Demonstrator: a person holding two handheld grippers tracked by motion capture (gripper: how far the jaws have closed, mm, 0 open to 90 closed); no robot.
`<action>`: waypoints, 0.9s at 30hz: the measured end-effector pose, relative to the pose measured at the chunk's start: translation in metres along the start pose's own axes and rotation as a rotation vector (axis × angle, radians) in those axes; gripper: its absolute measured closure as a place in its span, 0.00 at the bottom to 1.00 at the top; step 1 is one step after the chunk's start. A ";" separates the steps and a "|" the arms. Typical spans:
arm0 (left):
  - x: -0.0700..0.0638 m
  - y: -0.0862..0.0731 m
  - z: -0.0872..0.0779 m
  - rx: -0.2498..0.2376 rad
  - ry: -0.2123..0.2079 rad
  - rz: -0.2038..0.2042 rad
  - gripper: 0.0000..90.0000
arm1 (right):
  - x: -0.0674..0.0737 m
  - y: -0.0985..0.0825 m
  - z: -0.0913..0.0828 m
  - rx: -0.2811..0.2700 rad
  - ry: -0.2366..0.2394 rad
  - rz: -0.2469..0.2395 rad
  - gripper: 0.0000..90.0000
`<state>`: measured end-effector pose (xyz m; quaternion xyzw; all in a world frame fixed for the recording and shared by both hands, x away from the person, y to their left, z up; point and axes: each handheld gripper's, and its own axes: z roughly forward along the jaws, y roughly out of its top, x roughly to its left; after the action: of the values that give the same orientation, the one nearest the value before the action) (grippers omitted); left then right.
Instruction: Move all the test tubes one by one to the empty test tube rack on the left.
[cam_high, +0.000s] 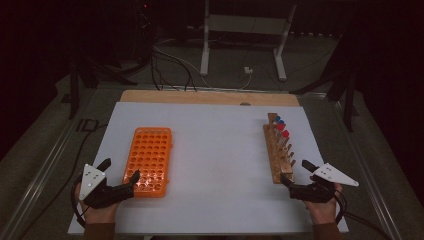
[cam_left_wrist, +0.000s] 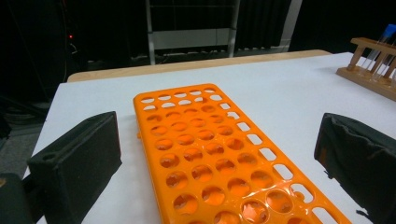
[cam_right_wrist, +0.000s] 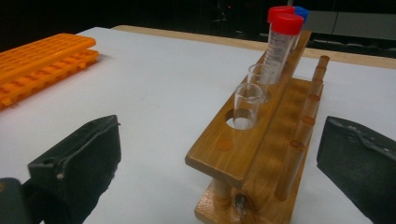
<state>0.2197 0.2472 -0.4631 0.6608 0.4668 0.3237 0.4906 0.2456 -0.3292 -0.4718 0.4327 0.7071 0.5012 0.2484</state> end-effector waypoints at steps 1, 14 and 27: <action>-0.001 0.000 0.000 -0.004 0.003 0.004 0.01 | 0.000 0.000 0.000 0.001 -0.005 0.006 0.00; -0.007 -0.003 0.005 0.002 -0.023 0.021 0.01 | -0.003 0.004 -0.003 -0.028 -0.002 0.032 0.01; -0.003 -0.007 0.007 0.007 -0.001 -0.018 0.01 | -0.008 0.031 0.009 0.058 0.012 -0.023 0.35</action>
<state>0.2223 0.2422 -0.4714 0.6583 0.4740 0.3173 0.4913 0.2676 -0.3278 -0.4472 0.4285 0.7276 0.4803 0.2372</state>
